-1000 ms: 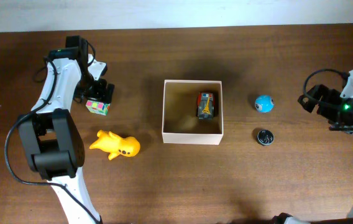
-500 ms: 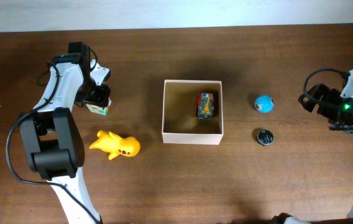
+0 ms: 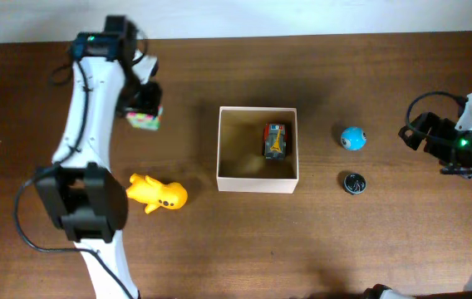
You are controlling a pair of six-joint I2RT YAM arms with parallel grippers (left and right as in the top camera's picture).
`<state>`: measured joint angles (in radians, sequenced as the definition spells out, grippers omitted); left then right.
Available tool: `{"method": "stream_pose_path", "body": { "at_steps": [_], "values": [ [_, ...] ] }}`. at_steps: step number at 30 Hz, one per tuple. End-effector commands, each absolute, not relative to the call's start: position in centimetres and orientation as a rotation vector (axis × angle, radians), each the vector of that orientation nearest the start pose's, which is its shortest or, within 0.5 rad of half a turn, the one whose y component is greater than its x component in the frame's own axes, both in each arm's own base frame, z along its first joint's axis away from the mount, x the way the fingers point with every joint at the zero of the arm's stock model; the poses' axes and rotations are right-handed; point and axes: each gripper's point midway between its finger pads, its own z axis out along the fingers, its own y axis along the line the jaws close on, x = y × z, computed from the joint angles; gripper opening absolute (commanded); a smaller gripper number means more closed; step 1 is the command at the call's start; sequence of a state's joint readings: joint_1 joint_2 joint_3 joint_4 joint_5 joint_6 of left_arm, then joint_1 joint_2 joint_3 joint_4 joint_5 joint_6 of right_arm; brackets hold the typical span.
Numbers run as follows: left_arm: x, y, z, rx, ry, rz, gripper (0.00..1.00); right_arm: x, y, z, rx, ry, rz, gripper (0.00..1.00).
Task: Pack container
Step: 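Move the left gripper to the Rubik's cube and grasp it, then lower the cube into the box beside the truck and release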
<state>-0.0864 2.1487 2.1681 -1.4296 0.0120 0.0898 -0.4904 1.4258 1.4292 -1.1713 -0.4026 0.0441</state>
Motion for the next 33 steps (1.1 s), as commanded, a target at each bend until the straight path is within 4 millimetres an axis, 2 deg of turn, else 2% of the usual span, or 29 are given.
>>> {"method": "stream_pose_path", "body": {
  "at_steps": [1,5,7,9,12,16,18,19,22,24,28,33],
  "values": [
    [43.4,-9.6,20.8,0.021,2.872,-0.147,0.45,31.3,-8.9,23.3,0.558,2.543,0.403,0.99],
    [42.3,-15.1,20.6,0.023,2.876,-0.219,0.46,31.2,-8.9,23.2,0.559,2.546,0.404,0.99],
    [41.7,-18.0,20.1,0.047,2.878,-0.243,0.52,31.2,-8.9,23.2,0.559,2.546,0.404,0.99],
    [41.3,-20.0,19.6,0.083,2.87,-0.241,0.52,31.2,-8.9,23.2,0.559,2.546,0.405,0.99],
    [41.6,-21.7,18.6,0.069,2.836,-0.158,0.53,31.2,-8.8,23.2,0.561,2.549,0.405,0.99],
    [42.4,-24.2,16.3,0.122,2.817,-0.161,0.56,31.1,-8.8,23.1,0.564,2.554,0.409,0.99],
    [42.5,-24.7,14.5,0.134,2.841,-0.147,0.56,31.0,-8.7,23.1,0.567,2.558,0.411,0.99],
    [42.6,-24.7,12.8,0.137,2.873,-0.122,0.55,30.8,-8.7,23.0,0.569,2.564,0.413,0.99],
    [42.5,-24.4,10.1,0.134,2.932,-0.076,0.55,30.6,-8.6,22.9,0.577,2.574,0.41,0.99],
    [42.8,-23.9,8.9,0.125,2.946,-0.037,0.54,30.6,-8.6,22.9,0.578,2.576,0.411,0.99],
    [44.0,-23.8,9.0,0.116,2.897,-0.017,0.56,30.6,-8.6,22.9,0.577,2.575,0.41,0.99],
    [43.5,-23.6,8.9,0.119,2.917,-0.003,0.6,30.6,-8.6,22.9,0.577,2.575,0.41,0.99]
  ]
}}
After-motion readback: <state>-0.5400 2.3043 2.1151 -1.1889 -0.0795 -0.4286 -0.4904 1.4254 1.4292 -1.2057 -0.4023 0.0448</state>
